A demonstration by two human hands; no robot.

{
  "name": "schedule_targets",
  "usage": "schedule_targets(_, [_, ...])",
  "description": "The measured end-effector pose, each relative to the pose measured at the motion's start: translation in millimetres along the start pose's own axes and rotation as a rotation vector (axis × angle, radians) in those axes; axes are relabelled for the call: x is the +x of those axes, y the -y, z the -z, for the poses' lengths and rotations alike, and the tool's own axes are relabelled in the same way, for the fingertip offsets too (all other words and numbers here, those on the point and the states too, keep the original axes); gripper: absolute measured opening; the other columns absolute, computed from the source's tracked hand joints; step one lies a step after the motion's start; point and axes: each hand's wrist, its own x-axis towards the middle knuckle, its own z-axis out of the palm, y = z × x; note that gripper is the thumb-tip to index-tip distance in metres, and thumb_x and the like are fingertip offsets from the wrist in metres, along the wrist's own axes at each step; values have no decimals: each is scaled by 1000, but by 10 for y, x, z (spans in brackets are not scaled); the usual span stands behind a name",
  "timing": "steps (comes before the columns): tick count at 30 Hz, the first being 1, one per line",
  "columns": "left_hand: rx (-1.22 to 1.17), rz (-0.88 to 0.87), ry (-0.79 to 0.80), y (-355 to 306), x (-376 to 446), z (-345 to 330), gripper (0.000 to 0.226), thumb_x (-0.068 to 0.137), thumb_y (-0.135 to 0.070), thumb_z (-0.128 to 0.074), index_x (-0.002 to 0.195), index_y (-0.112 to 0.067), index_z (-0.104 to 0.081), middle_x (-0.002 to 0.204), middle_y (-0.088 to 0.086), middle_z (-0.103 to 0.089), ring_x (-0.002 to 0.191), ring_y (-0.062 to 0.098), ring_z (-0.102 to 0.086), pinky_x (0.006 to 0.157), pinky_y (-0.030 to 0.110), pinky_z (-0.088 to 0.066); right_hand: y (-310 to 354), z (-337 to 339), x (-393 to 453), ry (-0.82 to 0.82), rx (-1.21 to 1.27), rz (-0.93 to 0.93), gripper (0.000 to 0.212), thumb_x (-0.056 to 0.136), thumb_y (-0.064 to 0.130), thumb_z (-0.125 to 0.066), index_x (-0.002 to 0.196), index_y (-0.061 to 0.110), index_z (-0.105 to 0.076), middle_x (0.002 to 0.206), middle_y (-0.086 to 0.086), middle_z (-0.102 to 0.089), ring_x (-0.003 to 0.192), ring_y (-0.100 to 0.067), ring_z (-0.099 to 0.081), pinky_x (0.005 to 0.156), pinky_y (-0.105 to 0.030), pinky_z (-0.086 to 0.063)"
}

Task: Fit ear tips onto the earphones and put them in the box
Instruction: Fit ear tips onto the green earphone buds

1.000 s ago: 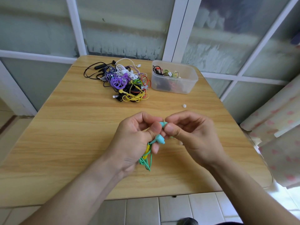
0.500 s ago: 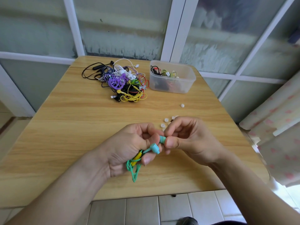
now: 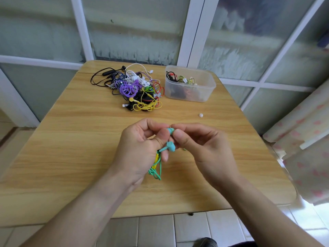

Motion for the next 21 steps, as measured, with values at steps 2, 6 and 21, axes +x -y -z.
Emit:
schedule_targets(2, [7,6,5,-17,11,8,8,89,2,-57,82,-2,-56,59,10,-61,33,16,-43,39,18,-38,49,30,12,27,-71,72,18,79,6,-69,97,10,-72,76,-1,-75,66,-14,-69,65,-19,-53])
schedule_targets(6, [11,63,25,-25,1,13,6,89,1,-58,84,-1,-57,61,13,-61,32,15,-41,37,17,-36,46,113,36,57,-293,172,18,79,3,-75,92,16,-75,81,2,-76,67,-20,-70,68,-26,-57])
schedule_targets(21, [104,89,72,-31,4,6,9,91,-4,-58,82,-4,-59,61,9,-63,35,18,-41,36,20,-37,75,199,49,105,-249,113,19,78,13,-76,96,7,-75,81,-6,-76,67,-27,-70,67,-35,-58])
